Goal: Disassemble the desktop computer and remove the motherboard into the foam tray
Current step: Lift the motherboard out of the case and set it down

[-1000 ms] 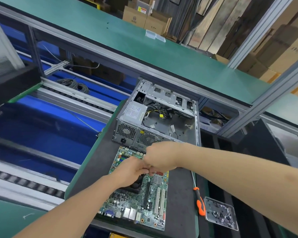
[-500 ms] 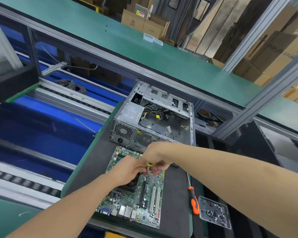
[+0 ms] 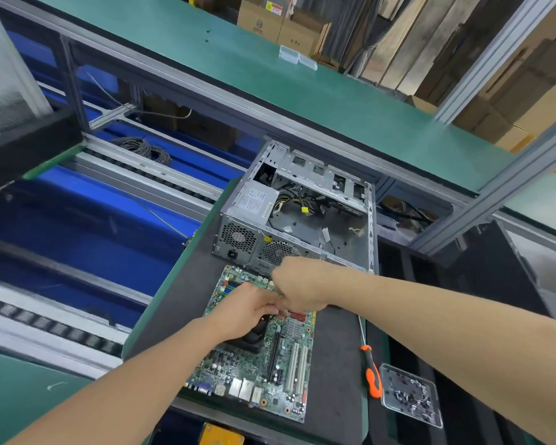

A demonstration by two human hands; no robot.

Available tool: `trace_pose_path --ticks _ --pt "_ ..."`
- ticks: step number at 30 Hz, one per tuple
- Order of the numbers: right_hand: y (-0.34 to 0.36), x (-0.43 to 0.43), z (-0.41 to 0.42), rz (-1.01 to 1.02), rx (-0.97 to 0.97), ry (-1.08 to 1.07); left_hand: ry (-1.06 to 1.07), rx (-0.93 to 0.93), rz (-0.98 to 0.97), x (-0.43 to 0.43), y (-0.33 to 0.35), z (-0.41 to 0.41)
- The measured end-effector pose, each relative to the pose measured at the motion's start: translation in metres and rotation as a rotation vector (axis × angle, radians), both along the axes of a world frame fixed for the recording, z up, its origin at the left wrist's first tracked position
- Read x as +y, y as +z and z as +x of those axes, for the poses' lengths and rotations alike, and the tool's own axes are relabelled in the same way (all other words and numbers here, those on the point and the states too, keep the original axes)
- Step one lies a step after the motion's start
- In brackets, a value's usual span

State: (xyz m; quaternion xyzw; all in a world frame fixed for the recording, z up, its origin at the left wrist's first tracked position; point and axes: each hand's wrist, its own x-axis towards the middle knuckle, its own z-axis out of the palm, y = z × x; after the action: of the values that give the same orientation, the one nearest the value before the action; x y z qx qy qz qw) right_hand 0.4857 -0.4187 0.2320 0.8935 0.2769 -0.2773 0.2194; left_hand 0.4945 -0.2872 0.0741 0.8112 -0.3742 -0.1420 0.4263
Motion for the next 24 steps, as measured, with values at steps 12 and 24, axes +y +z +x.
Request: trace_pose_path --ticks 12,24 --pt "0.006 0.010 0.000 0.160 0.007 -0.385 0.005 0.076 -0.029 0.002 0.001 -0.004" --pt "0.012 0.009 -0.002 -0.133 0.018 0.016 -0.033 0.043 0.060 0.004 0.007 -0.003"
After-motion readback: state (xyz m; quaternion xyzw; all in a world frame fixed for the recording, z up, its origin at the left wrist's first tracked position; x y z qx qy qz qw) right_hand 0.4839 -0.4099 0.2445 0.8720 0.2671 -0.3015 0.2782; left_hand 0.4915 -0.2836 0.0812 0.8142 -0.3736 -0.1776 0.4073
